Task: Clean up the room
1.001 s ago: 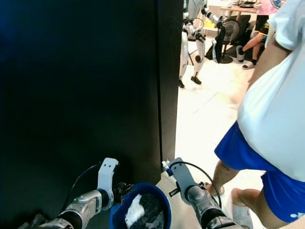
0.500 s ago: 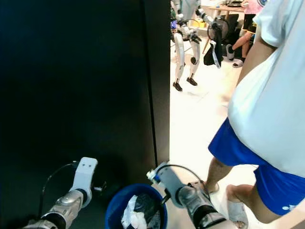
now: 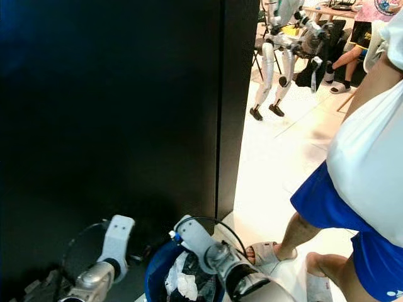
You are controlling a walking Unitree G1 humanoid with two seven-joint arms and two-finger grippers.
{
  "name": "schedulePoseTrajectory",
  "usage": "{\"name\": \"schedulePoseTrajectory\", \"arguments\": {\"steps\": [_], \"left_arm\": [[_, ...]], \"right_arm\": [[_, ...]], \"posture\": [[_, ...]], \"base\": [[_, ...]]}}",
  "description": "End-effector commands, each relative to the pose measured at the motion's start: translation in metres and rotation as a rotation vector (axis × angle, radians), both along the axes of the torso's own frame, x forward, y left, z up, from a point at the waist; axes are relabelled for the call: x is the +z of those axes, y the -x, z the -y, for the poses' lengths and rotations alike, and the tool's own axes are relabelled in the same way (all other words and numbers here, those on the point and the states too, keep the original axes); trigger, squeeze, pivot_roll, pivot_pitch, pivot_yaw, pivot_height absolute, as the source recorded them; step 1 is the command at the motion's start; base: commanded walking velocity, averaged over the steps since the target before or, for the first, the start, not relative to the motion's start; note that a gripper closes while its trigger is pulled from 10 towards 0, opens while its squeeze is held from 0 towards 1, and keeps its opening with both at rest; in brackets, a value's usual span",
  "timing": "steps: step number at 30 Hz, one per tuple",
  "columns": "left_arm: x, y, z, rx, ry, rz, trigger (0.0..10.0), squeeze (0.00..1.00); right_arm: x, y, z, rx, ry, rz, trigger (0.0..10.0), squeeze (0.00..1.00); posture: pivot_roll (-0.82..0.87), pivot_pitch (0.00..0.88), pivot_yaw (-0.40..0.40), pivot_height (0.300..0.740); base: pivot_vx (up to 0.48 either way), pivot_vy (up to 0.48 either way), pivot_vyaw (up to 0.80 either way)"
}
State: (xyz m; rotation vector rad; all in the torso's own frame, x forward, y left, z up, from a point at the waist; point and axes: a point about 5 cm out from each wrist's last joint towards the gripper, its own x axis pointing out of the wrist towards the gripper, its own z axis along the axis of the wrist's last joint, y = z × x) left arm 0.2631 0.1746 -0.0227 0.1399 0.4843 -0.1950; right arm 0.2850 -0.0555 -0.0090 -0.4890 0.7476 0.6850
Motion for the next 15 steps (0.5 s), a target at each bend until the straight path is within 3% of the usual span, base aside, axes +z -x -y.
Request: {"name": "schedulePoseTrajectory", "arguments": {"steps": [1,8,11,13,14,15], "left_arm": [[-0.003,0.005,-0.002,-0.014,-0.041,0.000,10.0,0.00],[-0.004,0.007,-0.004,-0.015,-0.056,-0.002,10.0,0.00],[-0.005,0.006,-0.004,0.007,-0.040,-0.028,10.0,0.00],[-0.005,0.006,-0.004,0.007,-0.040,-0.028,10.0,0.00],[-0.007,0.007,-0.003,0.009,-0.036,-0.043,10.0,0.00],[-0.007,0.007,-0.003,0.009,-0.036,-0.043,10.0,0.00]], "right_arm": [[0.010,-0.006,-0.016,-0.030,-0.074,0.034,10.0,1.00],[0.019,-0.013,-0.020,-0.088,-0.146,0.062,10.0,1.00],[0.013,-0.016,0.009,-0.187,-0.116,0.061,10.0,1.00],[0.013,-0.016,0.009,-0.187,-0.116,0.061,10.0,1.00],[0.009,-0.016,0.025,-0.222,-0.079,0.064,10.0,0.88],[0.009,-0.016,0.025,-0.222,-0.079,0.064,10.0,0.88]], "posture": [[0.13,0.079,-0.027,0.729],[0.12,0.078,-0.023,0.729],[0.11,0.077,-0.014,0.729],[0.11,0.077,-0.014,0.729],[0.10,0.078,-0.008,0.729],[0.10,0.078,-0.008,0.729]], "base": [[0.000,0.000,0.00],[0.000,0.000,0.00],[0.000,0.000,0.00],[0.000,0.000,0.00],[0.000,0.000,0.00],[0.000,0.000,0.00]]}}
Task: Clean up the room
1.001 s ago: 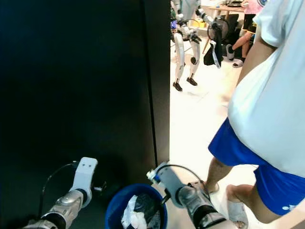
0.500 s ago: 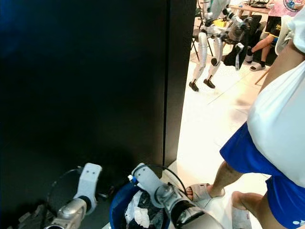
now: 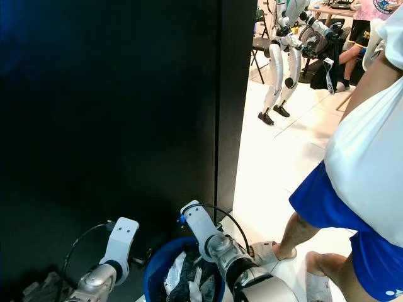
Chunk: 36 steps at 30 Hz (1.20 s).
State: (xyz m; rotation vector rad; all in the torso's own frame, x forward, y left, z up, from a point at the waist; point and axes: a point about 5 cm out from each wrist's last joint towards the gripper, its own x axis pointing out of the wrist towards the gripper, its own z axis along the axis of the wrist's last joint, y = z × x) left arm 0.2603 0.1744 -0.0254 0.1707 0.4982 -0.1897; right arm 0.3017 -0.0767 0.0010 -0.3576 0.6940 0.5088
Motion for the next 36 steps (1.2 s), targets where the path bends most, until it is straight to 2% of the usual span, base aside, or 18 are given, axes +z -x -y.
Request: {"name": "schedulePoseTrajectory", "arguments": {"steps": [1,2,3,4,6,8,9,11,13,14,15,17,18,19,21,24,28,36], "left_arm": [[-0.004,0.004,-0.003,0.011,-0.004,-0.032,10.0,0.00],[-0.009,0.008,-0.003,0.016,-0.011,-0.067,10.0,0.00],[-0.009,0.008,-0.003,0.016,-0.011,-0.067,10.0,0.00],[-0.015,0.014,-0.003,0.014,-0.026,-0.111,10.0,0.00],[-0.015,0.014,-0.003,0.014,-0.026,-0.111,10.0,0.00],[-0.033,0.036,-0.007,0.015,-0.092,-0.247,10.0,0.00],[-0.033,0.036,-0.007,0.015,-0.092,-0.247,10.0,0.00],[-0.045,0.053,-0.011,0.043,-0.114,-0.343,10.0,0.00],[-0.045,0.053,-0.011,0.043,-0.114,-0.343,10.0,0.00],[-0.049,0.061,-0.013,0.054,-0.125,-0.381,10.0,0.00],[-0.049,0.061,-0.013,0.054,-0.125,-0.381,10.0,0.00],[-0.057,0.074,-0.016,0.078,-0.129,-0.446,10.0,0.00],[-0.057,0.074,-0.016,0.078,-0.129,-0.446,10.0,0.00],[-0.060,0.081,-0.018,0.083,-0.133,-0.473,10.0,0.00],[-0.060,0.081,-0.018,0.083,-0.133,-0.473,10.0,0.00],[-0.065,0.093,-0.021,0.081,-0.144,-0.517,10.0,0.00],[-0.067,0.099,-0.023,0.082,-0.153,-0.540,10.0,0.00],[-0.070,0.105,-0.023,0.078,-0.162,-0.565,10.0,0.00]], "right_arm": [[-0.001,0.000,0.004,-0.023,-0.001,-0.003,10.0,0.88],[-0.008,0.003,0.030,-0.089,0.054,-0.016,10.0,0.00],[-0.008,0.003,0.030,-0.089,0.054,-0.016,10.0,0.00],[-0.018,0.011,0.058,-0.158,0.118,-0.046,10.0,0.00],[-0.018,0.011,0.058,-0.158,0.118,-0.046,10.0,0.00],[-0.045,0.049,0.112,-0.303,0.196,-0.172,10.0,0.00],[-0.045,0.049,0.112,-0.303,0.196,-0.172,10.0,0.00],[-0.065,0.085,0.135,-0.400,0.199,-0.282,10.0,0.00],[-0.065,0.085,0.135,-0.400,0.199,-0.282,10.0,0.00],[-0.074,0.103,0.142,-0.445,0.195,-0.333,10.0,0.00],[-0.074,0.103,0.142,-0.445,0.195,-0.333,10.0,0.00],[-0.088,0.135,0.148,-0.557,0.150,-0.419,10.0,0.00],[-0.088,0.135,0.148,-0.557,0.150,-0.419,10.0,0.00],[-0.092,0.146,0.148,-0.606,0.125,-0.447,10.0,0.00],[-0.092,0.146,0.148,-0.606,0.125,-0.447,10.0,0.00],[-0.098,0.160,0.149,-0.665,0.107,-0.472,10.0,0.00],[-0.099,0.167,0.152,-0.684,0.121,-0.477,10.0,0.00],[-0.098,0.166,0.156,-0.678,0.142,-0.468,10.0,0.00]], "posture": [[0.10,0.078,-0.008,0.729],[0.07,0.073,0.007,0.729],[0.07,0.073,0.007,0.729],[0.06,0.071,0.012,0.729],[0.06,0.071,0.012,0.729],[0.02,0.058,0.025,0.729],[0.02,0.058,0.025,0.729],[0.02,0.054,0.026,0.729],[0.02,0.054,0.026,0.729],[0.02,0.051,0.028,0.729],[0.02,0.051,0.028,0.729],[0.01,0.048,0.035,0.729],[0.01,0.048,0.035,0.729],[0.00,0.046,0.041,0.729],[0.00,0.046,0.041,0.729],[0.00,0.044,0.044,0.729],[-0.01,0.041,0.041,0.729],[-0.02,0.037,0.036,0.729]], "base": [[0.000,0.000,0.00],[0.000,0.000,0.00],[0.000,0.000,0.00],[-0.322,0.000,0.00],[-0.322,0.000,0.00],[-0.366,0.000,0.00],[-0.386,0.000,0.00],[-0.394,0.000,0.00],[-0.401,0.000,0.00],[-0.401,0.000,0.00],[-0.401,0.000,0.00],[-0.399,0.000,0.00],[-0.401,0.000,0.00],[-0.401,0.000,0.00],[-0.401,0.000,0.00],[-0.402,0.000,0.00],[-0.403,0.000,0.00],[-0.417,0.000,0.00]]}}
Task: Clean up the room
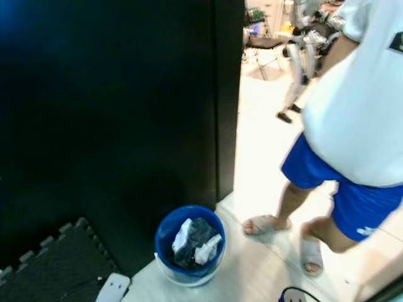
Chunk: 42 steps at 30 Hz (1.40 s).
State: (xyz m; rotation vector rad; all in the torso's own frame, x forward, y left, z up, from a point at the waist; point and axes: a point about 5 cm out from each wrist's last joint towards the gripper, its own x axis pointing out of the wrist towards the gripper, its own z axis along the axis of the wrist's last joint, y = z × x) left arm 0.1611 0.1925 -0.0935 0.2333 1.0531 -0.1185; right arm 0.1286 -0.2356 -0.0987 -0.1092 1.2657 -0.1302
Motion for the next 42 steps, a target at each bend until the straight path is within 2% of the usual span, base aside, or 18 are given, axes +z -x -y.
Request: {"name": "schedulePoseTrajectory", "arguments": {"steps": [1,14,20,26,32,35,36,42], "left_arm": [[-0.002,0.006,-0.004,-0.012,-0.021,-0.029,10.0,0.00],[-0.002,0.005,0.001,-0.027,-0.014,-0.030,10.0,0.00],[-0.003,0.007,0.000,-0.024,-0.008,-0.031,10.0,0.00],[-0.002,0.006,0.000,-0.010,0.001,-0.024,10.0,0.00],[0.001,-0.003,0.003,-0.021,0.015,0.008,10.0,0.00],[0.002,-0.004,0.004,-0.027,0.019,0.012,10.0,0.00],[0.002,-0.006,0.007,-0.031,0.030,0.017,10.0,0.00],[0.002,-0.007,0.009,-0.031,0.043,0.020,10.0,0.00]], "right_arm": [[0.002,-0.008,-0.003,0.017,-0.003,0.022,10.0,0.00],[0.003,-0.011,-0.001,0.026,0.006,0.037,10.0,0.00],[0.009,-0.023,0.003,0.025,0.038,0.083,10.0,0.00],[0.011,-0.028,0.005,0.018,0.048,0.105,10.0,0.00],[0.022,-0.051,0.007,-0.004,0.065,0.193,10.0,0.00],[0.025,-0.056,0.007,-0.008,0.066,0.206,10.0,0.00],[0.029,-0.065,0.005,-0.013,0.067,0.227,10.0,0.00],[0.032,-0.071,0.006,-0.025,0.073,0.247,10.0,0.00]], "posture": [[-0.02,0.035,0.036,0.729],[-0.03,0.036,0.033,0.729],[-0.03,0.039,0.033,0.729],[-0.03,0.039,0.033,0.729],[-0.03,0.033,0.035,0.729],[-0.03,0.032,0.035,0.729],[-0.04,0.029,0.034,0.729],[-0.04,0.028,0.033,0.729]], "base": [[-0.480,0.000,0.00],[-0.464,0.000,0.00],[-0.466,0.000,-0.74],[-0.216,0.000,-0.77],[0.000,0.000,-0.77],[0.000,0.000,-0.77],[0.000,0.000,-0.77],[0.000,0.000,-0.77]]}}
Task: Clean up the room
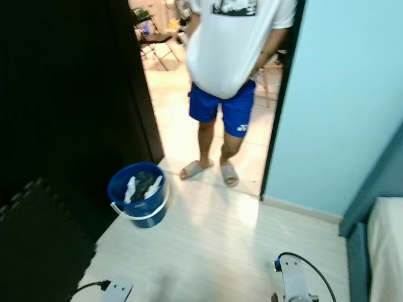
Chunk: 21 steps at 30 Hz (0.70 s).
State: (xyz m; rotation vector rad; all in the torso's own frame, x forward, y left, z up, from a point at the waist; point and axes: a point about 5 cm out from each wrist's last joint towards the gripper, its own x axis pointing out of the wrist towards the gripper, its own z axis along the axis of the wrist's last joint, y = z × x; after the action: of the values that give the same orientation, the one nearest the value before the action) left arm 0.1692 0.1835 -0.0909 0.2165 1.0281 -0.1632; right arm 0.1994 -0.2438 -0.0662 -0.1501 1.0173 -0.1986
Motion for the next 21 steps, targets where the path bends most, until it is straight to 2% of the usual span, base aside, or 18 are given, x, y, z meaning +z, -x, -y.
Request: {"name": "schedulePoseTrajectory", "arguments": {"steps": [1,12,13,14,18,19,21], "left_arm": [[0.000,0.000,0.001,0.007,0.015,0.005,10.0,0.00],[0.000,0.000,0.003,-0.007,0.009,0.007,10.0,0.00],[0.000,0.000,0.004,-0.006,0.009,0.006,10.0,0.00],[0.000,0.000,0.004,-0.006,0.009,0.006,10.0,0.00],[-0.003,0.006,0.009,-0.029,0.001,-0.006,10.0,0.00],[-0.003,0.006,0.009,-0.029,0.001,-0.006,10.0,0.00],[-0.004,0.008,0.011,-0.025,0.002,-0.011,10.0,0.00]], "right_arm": [[0.001,-0.002,-0.002,-0.019,-0.007,0.010,10.0,0.00],[0.001,-0.004,-0.003,-0.056,-0.013,0.017,10.0,0.00],[-0.003,0.003,-0.005,-0.060,-0.019,-0.009,10.0,0.00],[-0.003,0.003,-0.005,-0.060,-0.019,-0.009,10.0,0.00],[-0.023,0.043,-0.009,-0.065,-0.035,-0.152,10.0,0.00],[-0.023,0.043,-0.009,-0.065,-0.035,-0.152,10.0,0.00],[-0.027,0.054,-0.008,-0.066,-0.034,-0.182,10.0,0.00]], "posture": [[-0.04,0.028,0.033,0.729],[-0.04,0.033,0.028,0.729],[-0.04,0.032,0.028,0.729],[-0.04,0.032,0.028,0.729],[-0.04,0.033,0.025,0.729],[-0.04,0.033,0.025,0.729],[-0.04,0.032,0.024,0.729]], "base": [[0.000,0.000,-0.77],[0.000,0.000,-0.77],[0.000,0.000,-0.77],[0.000,0.000,-0.77],[0.000,0.000,-0.77],[0.000,0.000,-0.77],[0.000,0.000,-0.77]]}}
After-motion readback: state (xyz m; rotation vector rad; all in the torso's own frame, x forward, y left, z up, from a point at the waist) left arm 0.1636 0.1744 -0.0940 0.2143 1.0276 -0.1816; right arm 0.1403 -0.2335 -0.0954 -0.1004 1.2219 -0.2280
